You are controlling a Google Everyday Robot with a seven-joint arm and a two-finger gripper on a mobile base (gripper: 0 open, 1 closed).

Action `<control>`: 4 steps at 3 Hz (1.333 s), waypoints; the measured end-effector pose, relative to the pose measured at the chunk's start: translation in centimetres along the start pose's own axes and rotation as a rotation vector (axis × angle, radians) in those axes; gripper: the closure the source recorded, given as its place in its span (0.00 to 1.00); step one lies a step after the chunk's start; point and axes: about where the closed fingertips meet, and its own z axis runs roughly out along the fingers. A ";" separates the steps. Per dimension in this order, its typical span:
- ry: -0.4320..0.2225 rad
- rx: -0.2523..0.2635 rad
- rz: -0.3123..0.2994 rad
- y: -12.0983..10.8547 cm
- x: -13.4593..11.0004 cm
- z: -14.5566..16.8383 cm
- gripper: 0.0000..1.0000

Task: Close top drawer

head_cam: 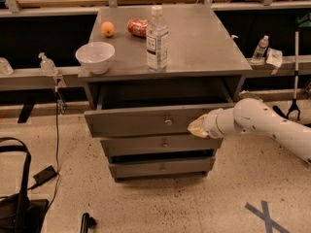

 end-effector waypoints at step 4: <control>-0.149 0.110 -0.140 -5.8 -2.5 2.9 1.00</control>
Offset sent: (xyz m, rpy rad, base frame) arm 0.0435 -0.0040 -0.0076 -0.0432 -0.1671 0.0722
